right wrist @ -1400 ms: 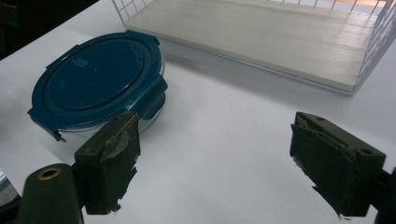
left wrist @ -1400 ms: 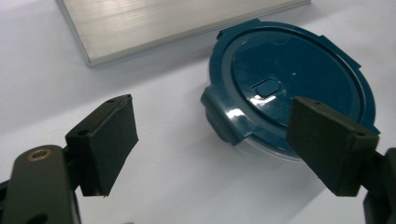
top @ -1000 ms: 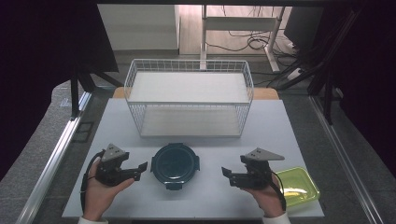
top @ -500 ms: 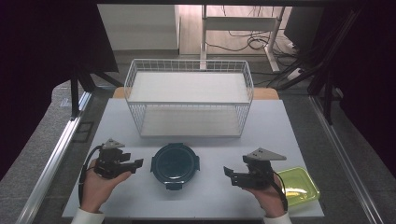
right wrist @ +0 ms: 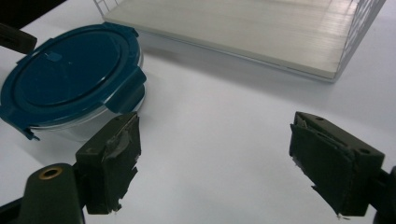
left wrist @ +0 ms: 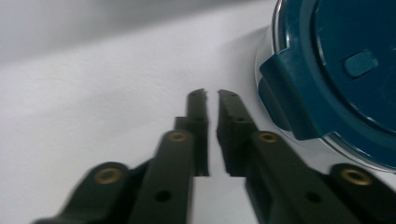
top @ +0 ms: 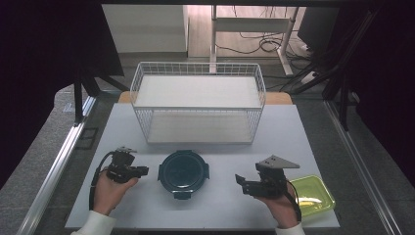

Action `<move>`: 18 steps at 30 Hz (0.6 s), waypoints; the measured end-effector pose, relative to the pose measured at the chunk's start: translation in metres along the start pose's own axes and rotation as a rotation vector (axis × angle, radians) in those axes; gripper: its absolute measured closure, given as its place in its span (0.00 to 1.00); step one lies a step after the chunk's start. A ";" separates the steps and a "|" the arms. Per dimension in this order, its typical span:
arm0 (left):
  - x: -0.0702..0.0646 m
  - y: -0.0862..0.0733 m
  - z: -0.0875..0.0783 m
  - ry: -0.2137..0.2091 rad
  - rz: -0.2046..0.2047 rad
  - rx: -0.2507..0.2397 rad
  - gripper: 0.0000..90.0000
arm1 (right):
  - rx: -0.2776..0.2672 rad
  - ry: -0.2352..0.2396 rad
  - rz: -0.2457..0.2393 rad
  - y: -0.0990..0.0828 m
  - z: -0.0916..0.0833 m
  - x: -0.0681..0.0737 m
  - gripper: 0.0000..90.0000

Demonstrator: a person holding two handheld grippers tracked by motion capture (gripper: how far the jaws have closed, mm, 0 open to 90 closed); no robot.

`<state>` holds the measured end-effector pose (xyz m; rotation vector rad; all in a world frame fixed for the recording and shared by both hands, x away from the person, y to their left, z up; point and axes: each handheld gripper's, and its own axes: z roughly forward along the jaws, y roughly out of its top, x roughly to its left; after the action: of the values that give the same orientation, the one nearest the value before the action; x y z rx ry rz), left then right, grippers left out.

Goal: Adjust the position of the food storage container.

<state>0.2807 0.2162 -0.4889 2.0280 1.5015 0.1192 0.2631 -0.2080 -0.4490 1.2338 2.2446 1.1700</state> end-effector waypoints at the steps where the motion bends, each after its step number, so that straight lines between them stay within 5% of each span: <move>1: -0.002 0.001 0.005 -0.016 0.004 0.013 1.00 | 0.002 -0.007 -0.003 0.000 0.000 0.000 0.18; 7: -0.008 0.005 0.016 -0.030 0.024 0.030 1.00 | 0.010 -0.018 -0.003 -0.001 0.001 0.000 0.18; 10: -0.010 0.007 0.020 -0.073 0.024 0.032 1.00 | 0.018 -0.028 -0.004 -0.001 0.001 0.000 0.18; 18: -0.017 0.011 0.029 -0.028 0.016 0.038 1.00 | 0.006 -0.034 0.004 0.002 -0.001 0.003 0.19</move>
<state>0.2953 0.1874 -0.5020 2.0634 1.4808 0.0690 0.2621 -0.2051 -0.4467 1.2517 2.2240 1.1364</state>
